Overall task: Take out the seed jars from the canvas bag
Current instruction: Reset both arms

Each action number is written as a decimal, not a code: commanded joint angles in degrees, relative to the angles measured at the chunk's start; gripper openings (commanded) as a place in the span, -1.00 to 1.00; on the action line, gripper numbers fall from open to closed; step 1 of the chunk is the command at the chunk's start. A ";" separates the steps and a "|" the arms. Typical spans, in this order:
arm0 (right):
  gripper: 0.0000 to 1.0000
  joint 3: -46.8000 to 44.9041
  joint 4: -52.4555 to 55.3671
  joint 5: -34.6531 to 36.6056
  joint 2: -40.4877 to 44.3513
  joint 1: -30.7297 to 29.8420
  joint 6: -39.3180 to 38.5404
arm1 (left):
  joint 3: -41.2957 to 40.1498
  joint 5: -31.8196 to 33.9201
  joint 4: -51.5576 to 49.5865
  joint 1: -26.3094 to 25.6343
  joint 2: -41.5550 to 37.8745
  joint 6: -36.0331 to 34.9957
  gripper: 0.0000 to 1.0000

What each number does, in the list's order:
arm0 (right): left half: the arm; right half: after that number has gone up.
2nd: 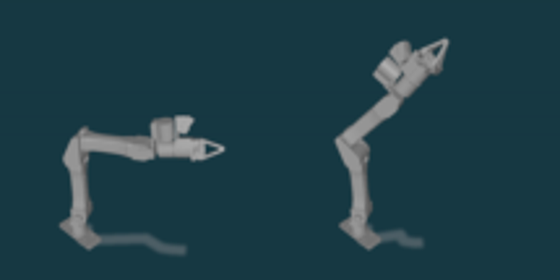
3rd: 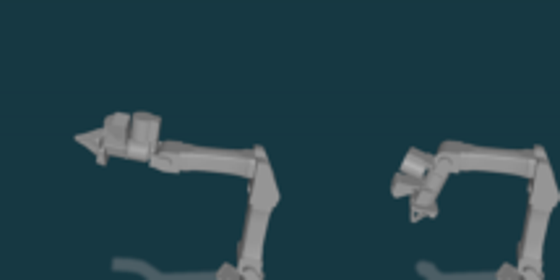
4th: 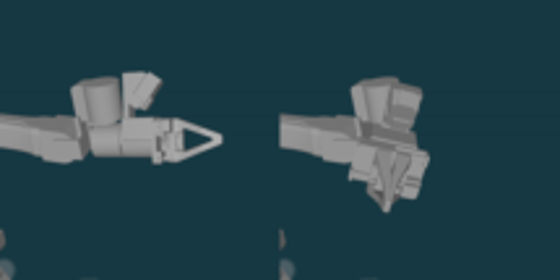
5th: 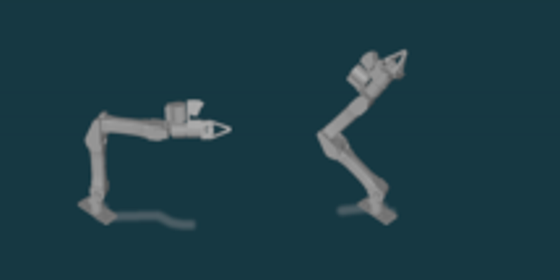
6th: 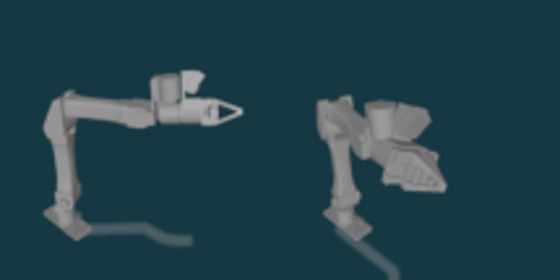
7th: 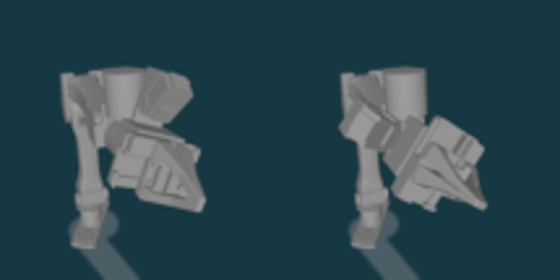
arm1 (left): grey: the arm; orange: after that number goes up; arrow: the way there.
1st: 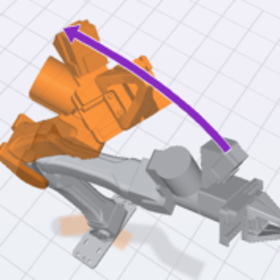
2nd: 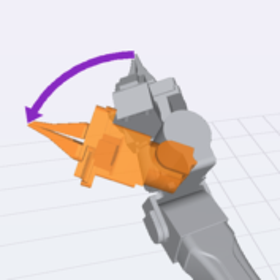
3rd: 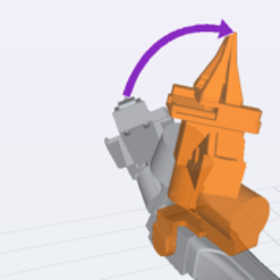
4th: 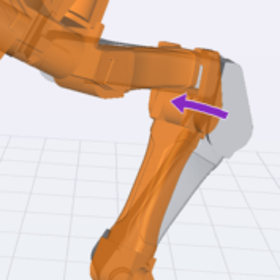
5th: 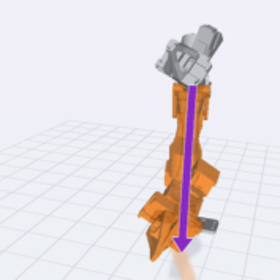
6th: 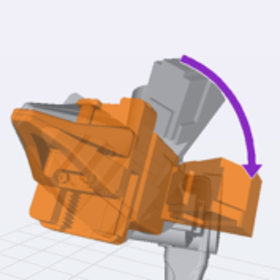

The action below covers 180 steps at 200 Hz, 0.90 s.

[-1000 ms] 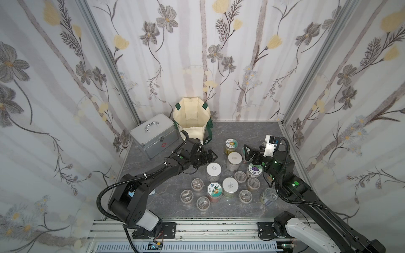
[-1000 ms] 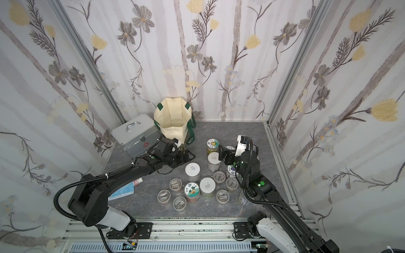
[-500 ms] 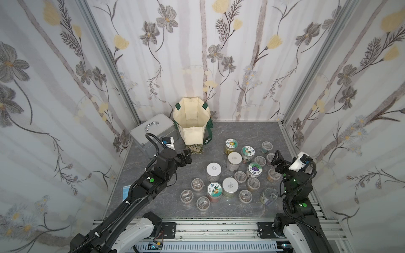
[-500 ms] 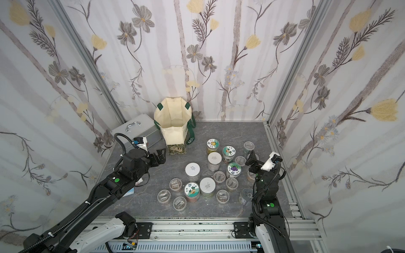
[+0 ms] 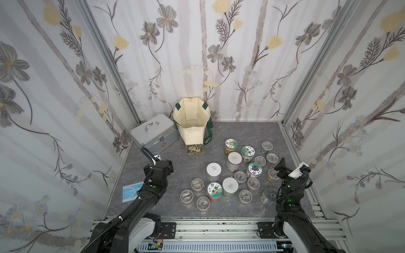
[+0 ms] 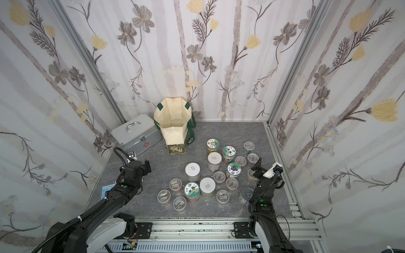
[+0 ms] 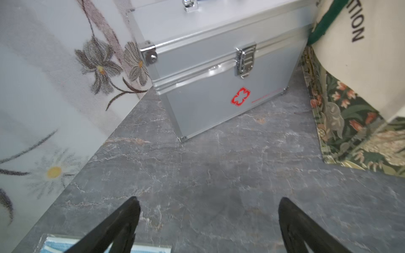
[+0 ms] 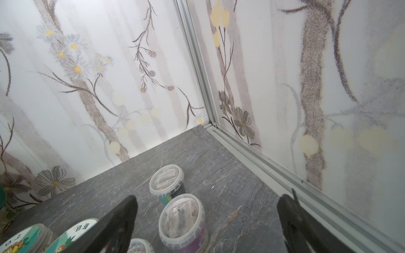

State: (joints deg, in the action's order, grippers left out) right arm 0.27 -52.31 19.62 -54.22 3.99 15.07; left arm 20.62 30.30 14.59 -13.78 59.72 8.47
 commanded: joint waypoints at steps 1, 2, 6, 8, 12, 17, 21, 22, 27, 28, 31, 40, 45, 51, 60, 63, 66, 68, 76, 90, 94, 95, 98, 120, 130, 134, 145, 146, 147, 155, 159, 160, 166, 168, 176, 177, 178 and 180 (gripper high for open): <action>1.00 -1.84 -15.46 -0.57 -6.99 0.05 -3.66 | -0.43 -1.36 15.81 1.38 6.35 -3.86 1.00; 1.00 -1.67 -15.94 -0.73 -7.41 0.05 -3.83 | -0.42 -1.24 17.11 1.38 6.71 -3.92 1.00; 1.00 -1.24 -17.39 -1.17 -9.03 0.07 -4.36 | -0.60 -0.98 19.38 1.61 8.31 -4.28 1.00; 1.00 -1.00 -18.13 -1.40 -9.83 0.06 -4.59 | -0.65 -0.89 20.32 1.66 9.14 -4.48 1.00; 1.00 -0.55 -19.70 -1.91 -11.39 0.11 -4.91 | -0.58 -0.79 22.39 1.87 10.41 -4.94 1.00; 1.00 -0.21 -21.73 -2.51 -13.36 0.14 -5.42 | -0.43 -0.78 25.05 2.08 12.08 -5.69 1.00; 1.00 0.59 -22.59 -3.01 -15.06 0.29 -5.39 | -0.17 -0.80 26.86 2.17 14.49 -6.47 1.00; 1.00 0.86 -22.67 -3.10 -15.27 0.30 -5.39 | -0.07 -0.74 27.23 2.22 14.91 -6.81 1.00; 1.00 2.26 -21.34 -3.87 -16.44 0.36 -5.01 | 0.88 -0.27 27.47 2.29 17.00 -7.92 1.00; 1.00 2.53 -20.94 -4.14 -16.58 0.38 -4.81 | 1.20 -0.12 27.44 2.32 17.49 -8.06 1.00; 1.00 3.40 -19.61 -5.05 -16.96 0.40 -4.64 | 1.91 0.40 27.44 2.35 18.61 -8.51 1.00; 1.00 4.87 -18.51 -7.38 -18.57 0.41 -4.31 | 3.16 0.83 30.10 2.52 22.70 -10.52 1.00; 1.00 4.53 -21.53 -8.18 -20.79 0.41 -4.45 | 3.68 1.63 32.16 2.40 24.68 -11.94 1.00; 1.00 3.67 -26.51 -8.70 -24.15 0.41 -4.21 | 3.67 1.16 35.42 2.52 26.68 -13.01 1.00; 1.00 2.11 -36.14 -11.11 -29.35 0.28 -5.41 | 4.37 2.37 36.23 3.07 29.15 -12.08 1.00; 1.00 1.76 -38.27 -12.35 -31.07 0.19 -5.96 | 4.54 2.53 36.30 3.14 29.82 -12.36 1.00; 1.00 1.63 -40.19 -13.28 -32.54 0.10 -6.52 | 4.85 2.39 34.96 3.14 29.59 -12.03 1.00; 1.00 1.59 -42.00 -13.77 -33.52 0.07 -6.71 | 5.04 2.17 34.01 3.28 29.36 -11.62 1.00; 1.00 1.03 -43.19 -15.54 -33.54 0.05 -7.30 | 4.78 0.74 33.84 3.98 28.68 -10.85 1.00; 1.00 4.18 -31.91 -14.58 -30.34 0.11 -7.03 | 5.73 -0.99 31.54 4.90 28.85 -9.95 1.00; 1.00 5.32 -29.27 -15.07 -30.21 0.06 -7.18 | 6.36 -1.78 30.56 5.43 28.96 -9.71 1.00; 1.00 5.69 -28.78 -15.28 -30.23 0.06 -7.26 | 6.49 -1.98 30.31 5.52 29.04 -9.62 1.00; 1.00 6.59 -27.67 -15.88 -30.52 0.01 -7.58 | 7.01 -2.36 29.40 5.78 29.18 -9.36 1.00; 1.00 11.64 -20.36 -20.22 -31.94 -0.78 -10.34 | 9.25 -6.21 24.79 7.62 29.45 -7.95 1.00; 1.00 12.02 -19.24 -19.73 -31.76 -1.04 -10.34 | 9.13 -6.22 24.85 7.63 29.48 -7.97 1.00; 1.00 11.76 -20.14 -19.84 -32.03 -1.02 -10.47 | 9.19 -6.22 24.94 7.63 29.40 -7.97 1.00; 1.00 11.03 -23.27 -19.86 -32.92 -1.08 -10.37 | 9.09 -6.14 25.04 7.65 29.27 -8.01 1.00; 1.00 11.05 -23.23 -19.83 -32.86 -1.09 -10.44 | 9.09 -6.14 25.04 7.64 29.29 -7.98 1.00; 1.00 11.06 -22.99 -19.81 -32.78 -1.09 -10.47 | 9.09 -6.09 25.09 7.63 29.34 -8.00 1.00; 1.00 11.34 -21.55 -19.87 -32.28 -1.09 -10.58 | 8.86 -6.18 25.44 7.63 29.25 -7.89 1.00; 1.00 11.31 -21.69 -19.88 -32.35 -1.09 -10.53 | 8.59 -6.26 25.79 7.63 29.15 -7.92 1.00; 1.00 11.32 -21.87 -19.88 -32.40 -1.09 -10.56 | 8.53 -6.29 25.95 7.63 29.19 -7.89 1.00; 1.00 10.96 -22.99 -19.80 -32.68 -1.09 -10.51 | 7.97 -6.49 26.92 7.63 28.95 -7.95 1.00; 1.00 10.93 -23.07 -19.90 -32.70 -1.09 -10.50 | 7.77 -6.60 27.32 7.63 28.87 -7.97 1.00; 1.00 10.99 -22.43 -19.82 -32.39 -1.09 -10.59 | 6.59 -7.04 29.27 7.68 28.44 -8.05 1.00; 1.00 11.03 -22.41 -19.85 -32.33 -1.09 -10.59 | 6.43 -7.11 29.58 7.65 28.43 -8.09 1.00; 1.00 11.00 -22.40 -19.91 -32.39 -1.13 -10.59 | 6.13 -7.20 29.82 7.68 28.34 -8.10 1.00; 1.00 11.05 -22.55 -19.89 -32.43 -1.10 -10.59 | 5.73 -7.30 30.59 7.64 28.25 -8.09 1.00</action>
State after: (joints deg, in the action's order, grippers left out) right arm 11.25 -74.26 1.04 -86.63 3.01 5.76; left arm 28.58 24.32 40.45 -6.24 88.82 0.01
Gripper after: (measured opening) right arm 0.998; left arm 0.997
